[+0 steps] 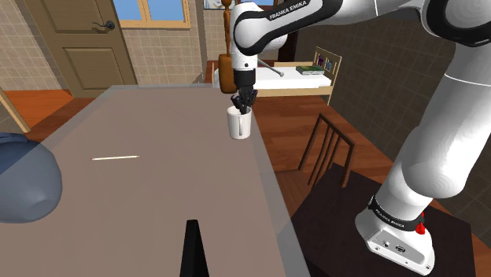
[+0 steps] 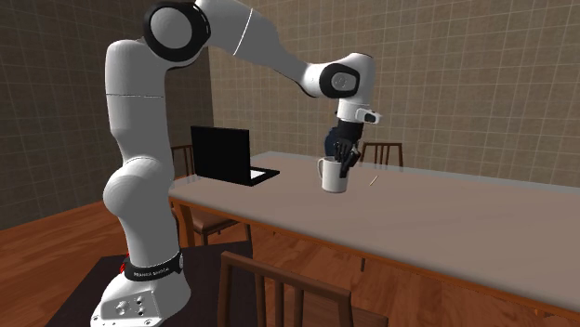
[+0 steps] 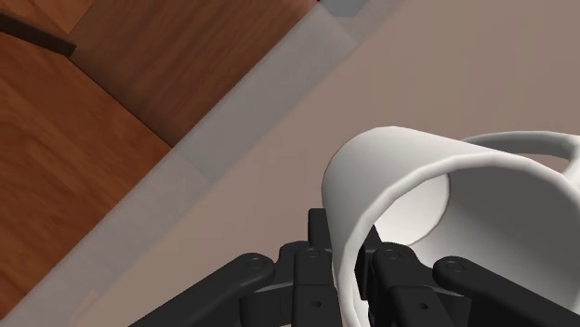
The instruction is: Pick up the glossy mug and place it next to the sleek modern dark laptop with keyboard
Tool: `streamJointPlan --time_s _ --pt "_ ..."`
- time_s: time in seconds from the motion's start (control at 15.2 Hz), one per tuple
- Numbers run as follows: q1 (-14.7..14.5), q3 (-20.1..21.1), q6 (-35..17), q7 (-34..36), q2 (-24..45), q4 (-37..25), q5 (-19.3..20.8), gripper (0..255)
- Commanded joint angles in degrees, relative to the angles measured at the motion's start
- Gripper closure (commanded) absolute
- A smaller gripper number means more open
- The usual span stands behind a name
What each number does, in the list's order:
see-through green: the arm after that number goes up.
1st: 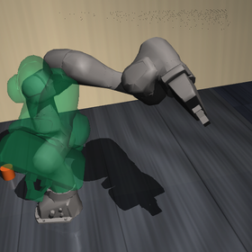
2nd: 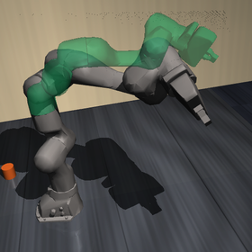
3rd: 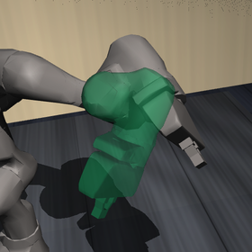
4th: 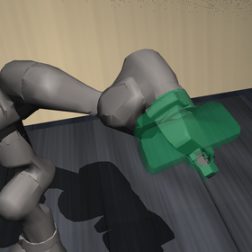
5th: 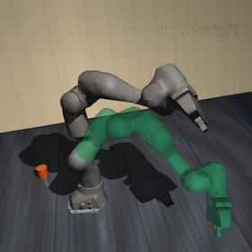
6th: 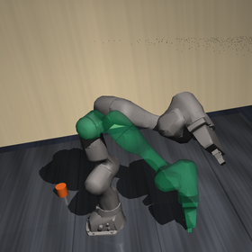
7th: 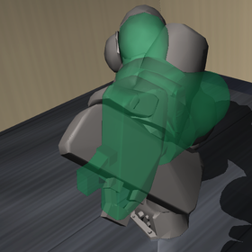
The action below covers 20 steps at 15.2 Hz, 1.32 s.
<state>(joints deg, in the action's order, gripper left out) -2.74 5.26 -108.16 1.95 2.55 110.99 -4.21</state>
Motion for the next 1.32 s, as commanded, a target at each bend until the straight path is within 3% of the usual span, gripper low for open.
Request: streamJointPlan --time_s 0.0,1.25 --pt "0.02 -0.01 1.57 0.08 -0.32 -1.23 0.01 255" --pt "0.11 -0.09 16.02 0.95 -1.16 -14.88 0.12 255"
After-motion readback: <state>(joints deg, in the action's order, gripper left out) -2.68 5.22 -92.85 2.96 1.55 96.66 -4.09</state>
